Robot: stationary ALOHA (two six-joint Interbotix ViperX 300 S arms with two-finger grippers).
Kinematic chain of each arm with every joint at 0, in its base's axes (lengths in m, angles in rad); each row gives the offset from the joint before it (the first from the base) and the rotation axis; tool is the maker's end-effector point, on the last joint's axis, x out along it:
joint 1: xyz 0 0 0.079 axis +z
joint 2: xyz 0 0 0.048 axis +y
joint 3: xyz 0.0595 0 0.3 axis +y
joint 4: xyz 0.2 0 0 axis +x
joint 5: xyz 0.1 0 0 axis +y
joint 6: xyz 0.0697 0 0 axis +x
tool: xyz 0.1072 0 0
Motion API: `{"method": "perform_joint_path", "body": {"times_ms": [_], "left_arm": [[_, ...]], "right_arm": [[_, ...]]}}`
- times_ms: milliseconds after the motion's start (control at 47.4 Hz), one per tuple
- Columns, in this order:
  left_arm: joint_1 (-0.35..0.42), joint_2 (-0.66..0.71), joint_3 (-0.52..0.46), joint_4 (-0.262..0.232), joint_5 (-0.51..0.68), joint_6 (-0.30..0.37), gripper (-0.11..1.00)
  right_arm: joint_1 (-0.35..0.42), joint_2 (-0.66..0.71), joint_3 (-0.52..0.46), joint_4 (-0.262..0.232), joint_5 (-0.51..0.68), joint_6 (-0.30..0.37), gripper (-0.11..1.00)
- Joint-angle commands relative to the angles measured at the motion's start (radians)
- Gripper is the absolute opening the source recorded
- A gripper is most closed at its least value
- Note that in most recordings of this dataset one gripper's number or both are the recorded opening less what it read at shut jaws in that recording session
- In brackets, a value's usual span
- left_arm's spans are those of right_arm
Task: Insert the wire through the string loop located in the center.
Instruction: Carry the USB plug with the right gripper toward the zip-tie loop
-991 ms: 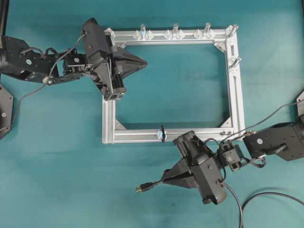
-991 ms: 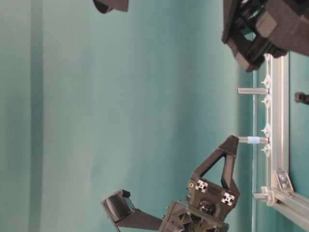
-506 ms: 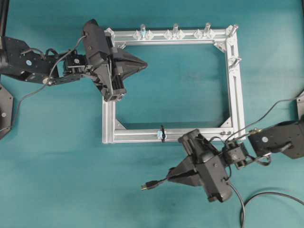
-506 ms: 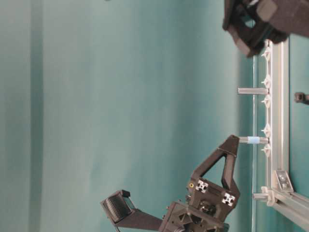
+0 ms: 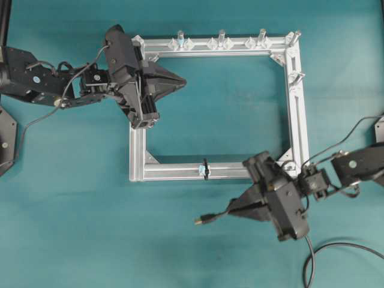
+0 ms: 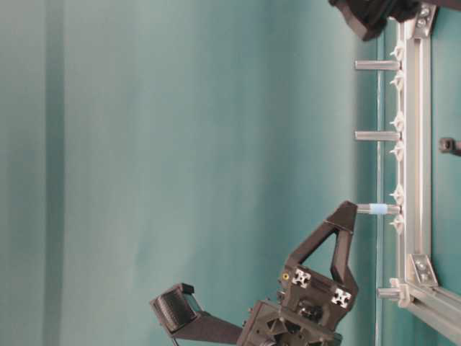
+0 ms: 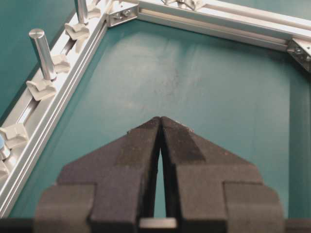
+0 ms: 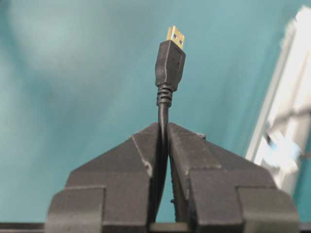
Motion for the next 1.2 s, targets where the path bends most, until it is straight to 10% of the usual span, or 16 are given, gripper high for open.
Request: {"method": "perform_joint_path", "body": {"times_ms": [0, 1181], "left_arm": [[-0.005, -0.026, -0.006, 0.003, -0.005, -0.009, 0.00], [-0.005, -0.043, 0.015, 0.003, -0.006, -0.009, 0.00]], "right_arm": [[-0.020, -0.044, 0.011, 0.003, 0.000, -0.002, 0.07], [-0.193, -0.199, 0.164, 0.005, 0.072, 0.000, 0.07]]}}
